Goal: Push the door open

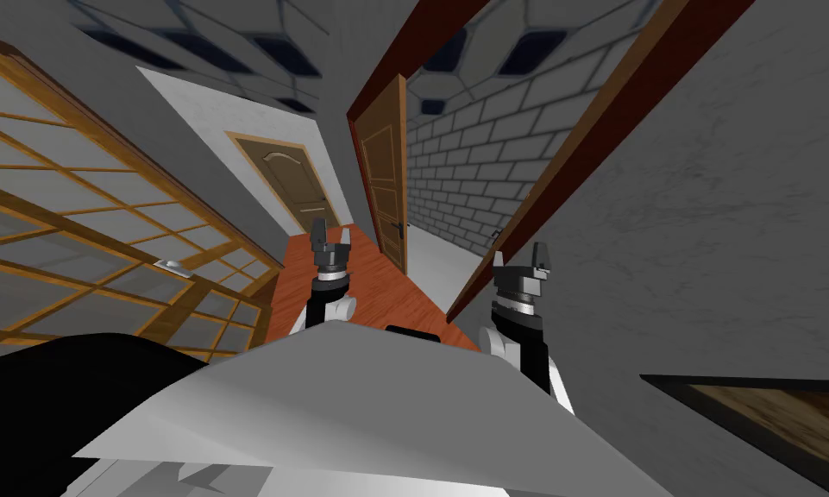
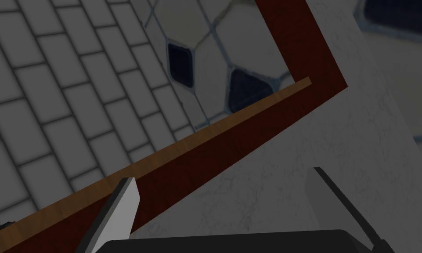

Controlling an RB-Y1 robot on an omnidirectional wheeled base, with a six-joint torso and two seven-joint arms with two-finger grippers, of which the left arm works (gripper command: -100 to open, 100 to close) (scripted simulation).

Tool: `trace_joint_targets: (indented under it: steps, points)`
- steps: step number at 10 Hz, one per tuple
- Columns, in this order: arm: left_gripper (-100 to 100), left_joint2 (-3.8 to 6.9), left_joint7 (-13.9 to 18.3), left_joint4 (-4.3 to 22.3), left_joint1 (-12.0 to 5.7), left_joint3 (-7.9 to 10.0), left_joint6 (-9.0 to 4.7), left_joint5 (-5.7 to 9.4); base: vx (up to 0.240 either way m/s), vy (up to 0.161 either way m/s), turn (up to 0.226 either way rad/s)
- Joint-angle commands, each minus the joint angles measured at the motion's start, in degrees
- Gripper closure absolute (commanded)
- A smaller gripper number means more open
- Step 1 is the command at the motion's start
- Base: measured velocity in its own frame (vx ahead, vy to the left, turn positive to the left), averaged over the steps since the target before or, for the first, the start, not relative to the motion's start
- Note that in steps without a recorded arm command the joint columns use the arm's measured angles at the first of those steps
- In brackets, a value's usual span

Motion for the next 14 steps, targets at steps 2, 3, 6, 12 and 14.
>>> trace_joint_targets:
  steps: [2,3,6,12,14]
  points:
    - [-100,0.73,0.01,2.71,-1.55,0.29,0.43,0.11,0.055,0.151,-0.112]
    - [-100,1.02,0.02,3.92,-2.24,0.42,0.63,0.17,0.058,0.168,-0.103]
    - [-100,1.7,0.04,7.13,-4.08,0.76,1.14,0.3,0.057,0.148,-0.098]
    - [-100,3.11,0.08,15.6,-8.92,1.67,2.5,0.66,0.05,0.133,-0.125]
    - [-100,3.43,0.09,18.14,-10.38,1.94,2.9,0.77,0.063,0.109,-0.099]
